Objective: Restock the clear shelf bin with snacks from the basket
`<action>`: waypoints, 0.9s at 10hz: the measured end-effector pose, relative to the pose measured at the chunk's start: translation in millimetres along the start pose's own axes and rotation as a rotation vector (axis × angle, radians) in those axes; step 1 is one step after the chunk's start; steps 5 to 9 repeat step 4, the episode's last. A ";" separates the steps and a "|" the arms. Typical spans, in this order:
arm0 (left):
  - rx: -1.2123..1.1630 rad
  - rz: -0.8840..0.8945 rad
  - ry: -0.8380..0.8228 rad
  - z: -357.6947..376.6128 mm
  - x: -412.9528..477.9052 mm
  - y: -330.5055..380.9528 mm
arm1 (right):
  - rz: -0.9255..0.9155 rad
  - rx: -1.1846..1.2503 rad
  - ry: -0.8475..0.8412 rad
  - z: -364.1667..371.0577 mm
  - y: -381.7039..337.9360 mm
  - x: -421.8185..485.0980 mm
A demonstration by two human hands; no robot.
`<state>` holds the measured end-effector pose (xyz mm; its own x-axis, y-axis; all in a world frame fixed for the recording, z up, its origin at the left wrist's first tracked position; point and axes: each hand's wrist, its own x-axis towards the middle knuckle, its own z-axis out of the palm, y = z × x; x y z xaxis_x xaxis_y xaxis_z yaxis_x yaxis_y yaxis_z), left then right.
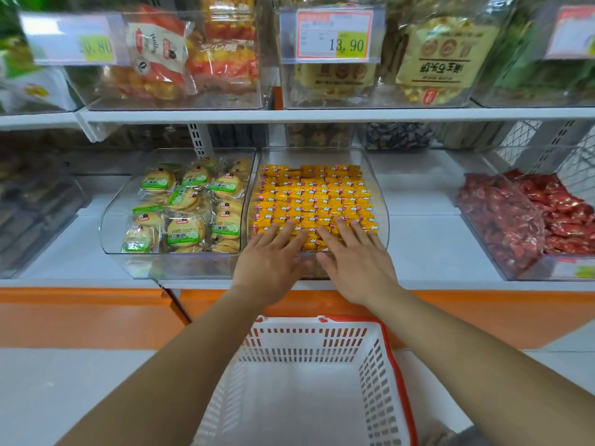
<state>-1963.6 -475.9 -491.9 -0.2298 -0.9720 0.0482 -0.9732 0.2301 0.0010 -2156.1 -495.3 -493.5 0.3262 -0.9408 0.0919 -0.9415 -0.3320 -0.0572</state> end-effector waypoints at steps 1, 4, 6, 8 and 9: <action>0.063 -0.008 -0.106 -7.0 5.0 1.3 | 0.004 -0.017 -0.042 -5.1 -2.3 -2.0; -0.126 -0.077 -0.149 -80.8 -20.6 10.9 | -0.005 0.063 -0.204 -73.2 -3.0 -13.0; -0.126 -0.077 -0.149 -80.8 -20.6 10.9 | -0.005 0.063 -0.204 -73.2 -3.0 -13.0; -0.126 -0.077 -0.149 -80.8 -20.6 10.9 | -0.005 0.063 -0.204 -73.2 -3.0 -13.0; -0.126 -0.077 -0.149 -80.8 -20.6 10.9 | -0.005 0.063 -0.204 -73.2 -3.0 -13.0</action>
